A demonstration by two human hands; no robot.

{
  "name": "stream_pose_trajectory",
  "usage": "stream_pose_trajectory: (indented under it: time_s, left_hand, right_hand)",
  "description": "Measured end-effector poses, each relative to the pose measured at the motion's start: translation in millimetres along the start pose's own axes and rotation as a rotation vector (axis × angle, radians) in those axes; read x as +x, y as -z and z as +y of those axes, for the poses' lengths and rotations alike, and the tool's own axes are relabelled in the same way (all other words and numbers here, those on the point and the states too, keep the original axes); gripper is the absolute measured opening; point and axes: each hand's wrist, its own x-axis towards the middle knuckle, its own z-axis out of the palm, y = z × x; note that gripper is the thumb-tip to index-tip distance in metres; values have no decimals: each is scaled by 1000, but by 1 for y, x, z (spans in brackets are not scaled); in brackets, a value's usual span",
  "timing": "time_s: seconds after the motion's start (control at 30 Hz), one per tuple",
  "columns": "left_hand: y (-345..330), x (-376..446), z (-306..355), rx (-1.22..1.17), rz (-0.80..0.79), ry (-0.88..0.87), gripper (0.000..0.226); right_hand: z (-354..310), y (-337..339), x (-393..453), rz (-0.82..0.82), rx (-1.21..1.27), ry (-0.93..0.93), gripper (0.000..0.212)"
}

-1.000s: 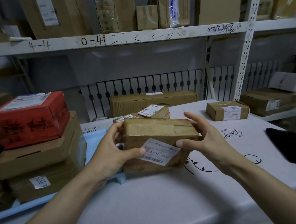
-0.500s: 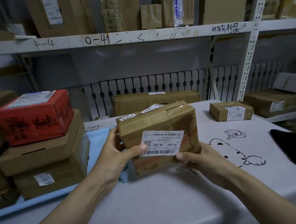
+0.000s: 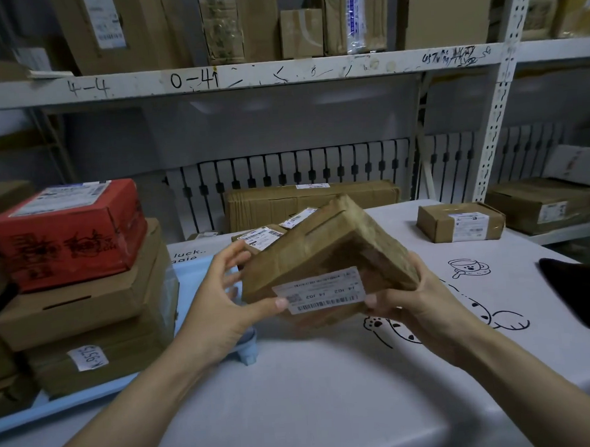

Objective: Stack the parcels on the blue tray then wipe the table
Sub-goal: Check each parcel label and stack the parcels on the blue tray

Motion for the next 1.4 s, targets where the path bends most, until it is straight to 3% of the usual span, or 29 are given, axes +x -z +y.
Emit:
stream_pose_trajectory:
  time_s: [0.13, 0.3, 0.57, 0.97, 1.1, 1.2, 1.3, 1.4]
  left_hand:
    - [0, -1, 9, 191, -47, -141, 97]
    - [-1, 2, 14, 222, -78, -212, 74]
    - [7, -1, 3, 121, -50, -79, 72]
    - [7, -2, -1, -43, -85, 96, 66]
    - [6, -5, -4, -263, -107, 243, 61]
    - [2, -8, -2, -373, -110, 326, 43]
    - [-1, -7, -1, -444, -79, 383, 34]
    - [-3, -6, 2, -496, -45, 441, 32]
  right_hand:
    - [-7, -4, -1, 6, -56, 87, 78]
    - [-14, -13, -2, -27, -111, 168, 75]
    - [-19, -20, -3, -85, -199, 190, 78]
    - [-15, -20, -3, -154, -238, 130, 55]
    - [-16, -21, -4, -131, -218, 104, 49]
    - [-16, -22, -4, -120, -189, 66, 47]
    - [-15, -24, -2, -124, -116, 39, 56]
    - [-14, -25, 1, -130, -39, 26, 85]
